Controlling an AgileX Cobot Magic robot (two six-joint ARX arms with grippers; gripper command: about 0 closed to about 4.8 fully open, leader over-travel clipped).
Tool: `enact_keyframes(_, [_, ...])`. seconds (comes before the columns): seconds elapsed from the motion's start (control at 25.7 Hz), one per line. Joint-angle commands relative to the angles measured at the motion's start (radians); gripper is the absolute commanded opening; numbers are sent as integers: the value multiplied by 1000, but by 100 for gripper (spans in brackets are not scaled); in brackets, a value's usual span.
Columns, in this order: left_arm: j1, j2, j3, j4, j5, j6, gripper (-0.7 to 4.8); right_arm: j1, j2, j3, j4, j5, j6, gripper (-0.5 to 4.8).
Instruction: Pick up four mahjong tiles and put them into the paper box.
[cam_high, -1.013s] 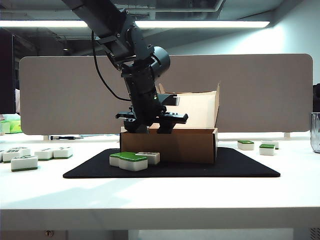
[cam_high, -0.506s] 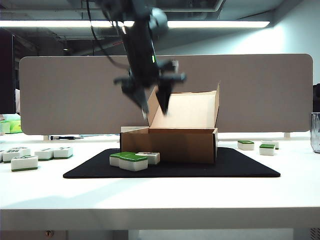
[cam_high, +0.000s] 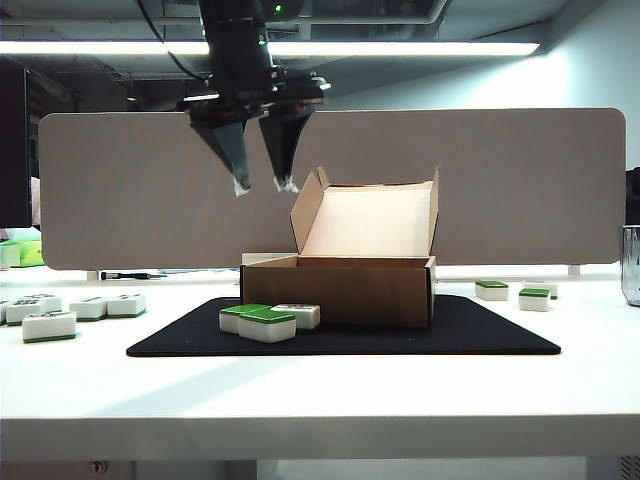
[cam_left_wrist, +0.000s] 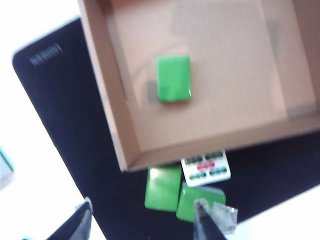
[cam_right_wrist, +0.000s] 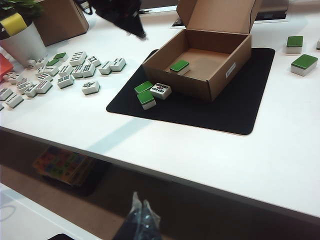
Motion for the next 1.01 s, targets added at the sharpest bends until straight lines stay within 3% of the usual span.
enact_keyframes(0.04, [-1,-43,-101,5,23,81,255,1,-11,2,12,6,-3,-1])
enact_keyframes(0.27, [-1,-82,-283,57,45,89,256,0,-11,2,11,6,-3,-1])
enact_keyframes(0.43, [-9,-80,-362,165,86,57,255,0,-11,2,4,6,-2,-1])
enact_keyframes(0.7, [-69,-79,-374,137,87,-204,255,0,-11,2,3,6,-2,-1])
enact_keyframes(0.78, [-100,-65,-375,156,42,-327,255,0,-11,2,4,6,-3,-1])
enact_keyframes(1.01, [-104,-18,-375,89,0,-469,255,1,-11,2,4,6,-3,-1])
